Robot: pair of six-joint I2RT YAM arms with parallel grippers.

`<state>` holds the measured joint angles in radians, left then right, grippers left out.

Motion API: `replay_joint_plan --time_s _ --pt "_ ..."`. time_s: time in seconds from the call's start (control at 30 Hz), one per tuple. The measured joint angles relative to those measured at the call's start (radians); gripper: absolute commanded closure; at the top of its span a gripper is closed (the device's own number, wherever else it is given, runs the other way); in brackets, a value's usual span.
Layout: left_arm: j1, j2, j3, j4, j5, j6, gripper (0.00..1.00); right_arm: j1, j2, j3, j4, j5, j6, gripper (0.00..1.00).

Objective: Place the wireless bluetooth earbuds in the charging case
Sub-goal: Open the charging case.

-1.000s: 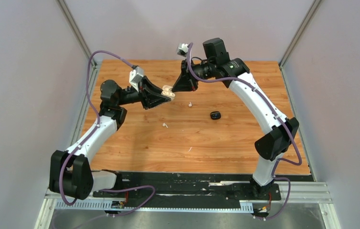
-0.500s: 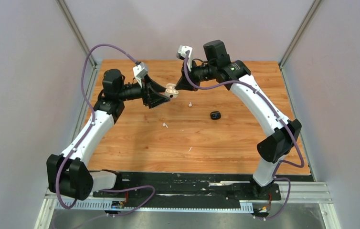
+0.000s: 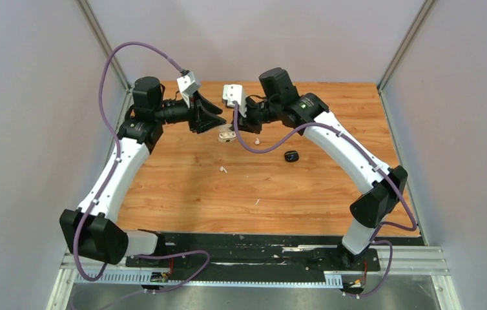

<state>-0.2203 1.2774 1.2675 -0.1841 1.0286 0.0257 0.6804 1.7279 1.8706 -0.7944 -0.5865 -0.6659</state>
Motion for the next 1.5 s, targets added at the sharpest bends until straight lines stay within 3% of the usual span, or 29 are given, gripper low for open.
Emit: replay_joint_plan --time_s 0.23,0.53,1.1,1.17,1.27,1.37,1.4,1.5 --pt "-0.001 0.096 0.063 -0.13 0.021 0.091 0.47 0.011 0.0 0.002 0.003 0.031 -0.017 1.0" --pt "-0.002 0.111 0.085 -0.221 0.054 0.163 0.49 0.013 0.0 0.01 0.007 0.056 -0.017 1.0" --pt "-0.014 0.125 0.101 -0.242 0.067 0.183 0.75 0.032 0.0 0.022 0.007 0.082 -0.016 1.0" --pt "-0.015 0.125 0.101 -0.242 0.069 0.185 0.81 0.032 0.0 0.023 0.006 0.084 -0.016 1.0" --pt "-0.015 0.126 0.101 -0.243 0.069 0.191 0.98 0.032 0.0 0.023 0.006 0.085 -0.014 1.0" --pt "-0.015 0.126 0.101 -0.245 0.069 0.2 1.0 0.033 0.002 0.025 0.006 0.087 -0.011 1.0" --pt "-0.015 0.126 0.101 -0.245 0.069 0.202 1.0 0.033 0.003 0.025 0.006 0.089 -0.008 0.95" --pt "-0.015 0.126 0.1 -0.242 0.066 0.201 1.0 0.033 0.004 0.025 0.007 0.093 0.011 0.55"
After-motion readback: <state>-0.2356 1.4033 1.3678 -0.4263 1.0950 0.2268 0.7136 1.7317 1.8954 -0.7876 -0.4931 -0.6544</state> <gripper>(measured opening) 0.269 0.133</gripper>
